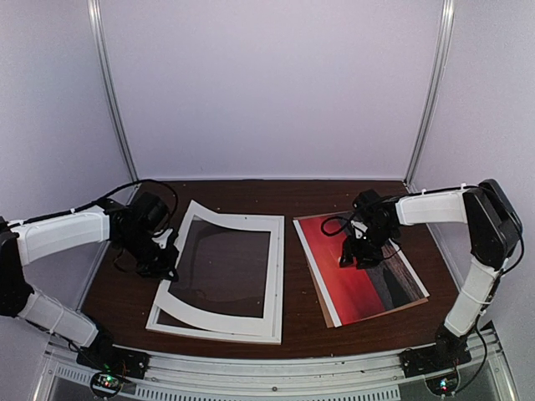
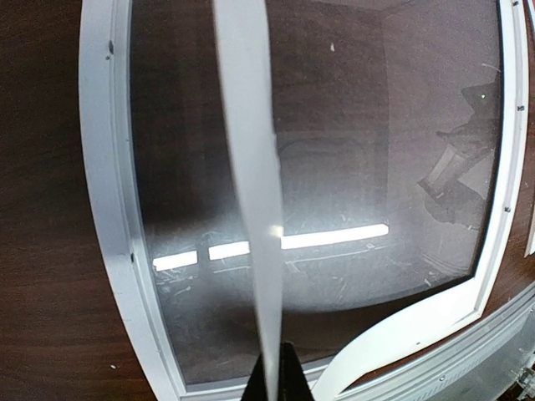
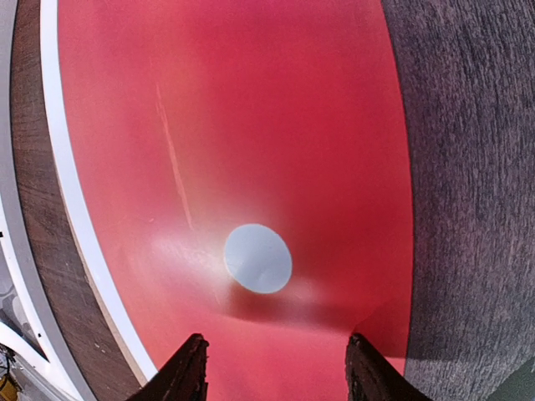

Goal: Put the photo into the frame
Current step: Place the mat board on the glass panel.

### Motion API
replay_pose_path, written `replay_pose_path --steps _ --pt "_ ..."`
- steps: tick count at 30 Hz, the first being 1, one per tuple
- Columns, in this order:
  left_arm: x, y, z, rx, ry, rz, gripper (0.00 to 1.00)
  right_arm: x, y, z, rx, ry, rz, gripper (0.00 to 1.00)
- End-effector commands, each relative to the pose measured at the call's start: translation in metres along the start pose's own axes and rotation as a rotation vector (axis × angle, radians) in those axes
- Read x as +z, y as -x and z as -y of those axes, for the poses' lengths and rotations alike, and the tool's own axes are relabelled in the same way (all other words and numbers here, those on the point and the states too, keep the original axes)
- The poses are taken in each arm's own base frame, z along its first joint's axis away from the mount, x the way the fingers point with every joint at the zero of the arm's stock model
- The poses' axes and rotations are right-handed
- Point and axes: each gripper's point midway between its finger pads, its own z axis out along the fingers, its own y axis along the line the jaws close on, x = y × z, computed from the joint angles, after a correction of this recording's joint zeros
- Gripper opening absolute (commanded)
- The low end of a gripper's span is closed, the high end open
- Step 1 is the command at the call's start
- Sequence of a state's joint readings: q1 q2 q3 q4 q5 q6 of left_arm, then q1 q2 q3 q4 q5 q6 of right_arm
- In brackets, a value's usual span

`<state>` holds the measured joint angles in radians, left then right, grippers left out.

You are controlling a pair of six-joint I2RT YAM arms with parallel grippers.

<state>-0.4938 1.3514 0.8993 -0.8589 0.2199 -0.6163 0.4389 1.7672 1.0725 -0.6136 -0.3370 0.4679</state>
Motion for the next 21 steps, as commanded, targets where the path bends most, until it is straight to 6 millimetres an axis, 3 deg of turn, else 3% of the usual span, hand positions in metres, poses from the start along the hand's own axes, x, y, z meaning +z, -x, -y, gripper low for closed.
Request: replay_pose_path --steps 1,14,21 --pt "0.000 0.007 0.007 -0.015 -0.029 0.064 0.00 0.013 -0.005 0.000 -0.003 -0.009 -0.030 0.56" --pt "0.012 -0.001 0.006 0.000 -0.010 0.025 0.08 0.014 -0.006 -0.003 -0.012 -0.009 -0.031 0.56" --pt "0.009 0.001 -0.001 0.015 0.039 0.027 0.35 0.014 -0.006 -0.004 -0.012 -0.007 -0.033 0.56"
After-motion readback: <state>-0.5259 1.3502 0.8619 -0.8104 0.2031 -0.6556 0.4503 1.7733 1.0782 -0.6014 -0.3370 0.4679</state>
